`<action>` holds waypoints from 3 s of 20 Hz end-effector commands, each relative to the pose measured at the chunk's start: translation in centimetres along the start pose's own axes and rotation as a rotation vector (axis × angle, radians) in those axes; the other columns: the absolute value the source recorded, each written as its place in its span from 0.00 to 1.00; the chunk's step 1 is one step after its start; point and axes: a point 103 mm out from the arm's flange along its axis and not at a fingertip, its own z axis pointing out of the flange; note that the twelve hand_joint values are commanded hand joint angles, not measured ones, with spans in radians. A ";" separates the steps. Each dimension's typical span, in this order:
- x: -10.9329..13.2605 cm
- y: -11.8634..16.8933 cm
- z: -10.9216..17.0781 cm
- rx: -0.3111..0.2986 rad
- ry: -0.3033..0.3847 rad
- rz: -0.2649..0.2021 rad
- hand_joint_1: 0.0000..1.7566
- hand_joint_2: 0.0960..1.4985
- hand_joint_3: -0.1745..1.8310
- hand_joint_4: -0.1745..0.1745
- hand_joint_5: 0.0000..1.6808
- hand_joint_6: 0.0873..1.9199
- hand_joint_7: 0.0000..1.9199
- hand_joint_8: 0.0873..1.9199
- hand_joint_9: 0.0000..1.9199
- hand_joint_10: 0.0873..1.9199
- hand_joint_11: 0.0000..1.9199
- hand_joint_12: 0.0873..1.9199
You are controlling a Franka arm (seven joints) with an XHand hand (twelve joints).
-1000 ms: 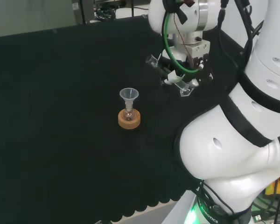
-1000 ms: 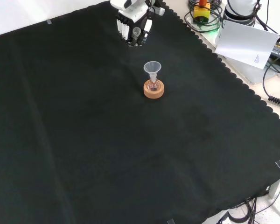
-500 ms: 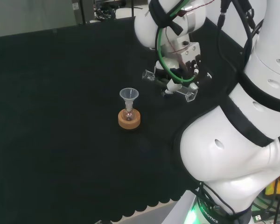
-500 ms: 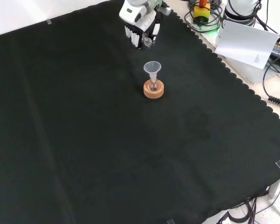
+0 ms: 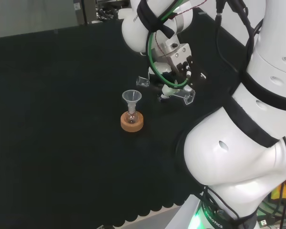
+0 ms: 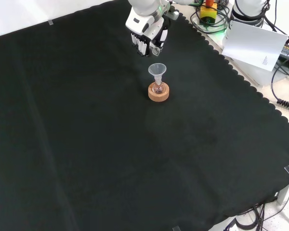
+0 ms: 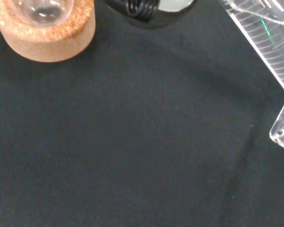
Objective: Pour the water from the graduated cylinder into the round-bottom flask.
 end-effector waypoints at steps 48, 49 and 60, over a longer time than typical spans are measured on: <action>1.3 0.7 -2.3 0.196 -0.453 0.132 0.72 0.70 0.09 0.00 0.62 0.45 0.56 0.44 0.78 0.00 0.65 0.34; 1.3 0.7 -2.3 0.195 -0.457 0.133 0.72 0.70 0.09 0.00 0.62 0.45 0.56 0.44 0.78 0.00 0.65 0.34; 1.7 0.5 -2.9 0.189 -0.523 0.136 0.72 0.70 0.09 0.00 0.62 0.45 0.56 0.44 0.78 0.00 0.65 0.34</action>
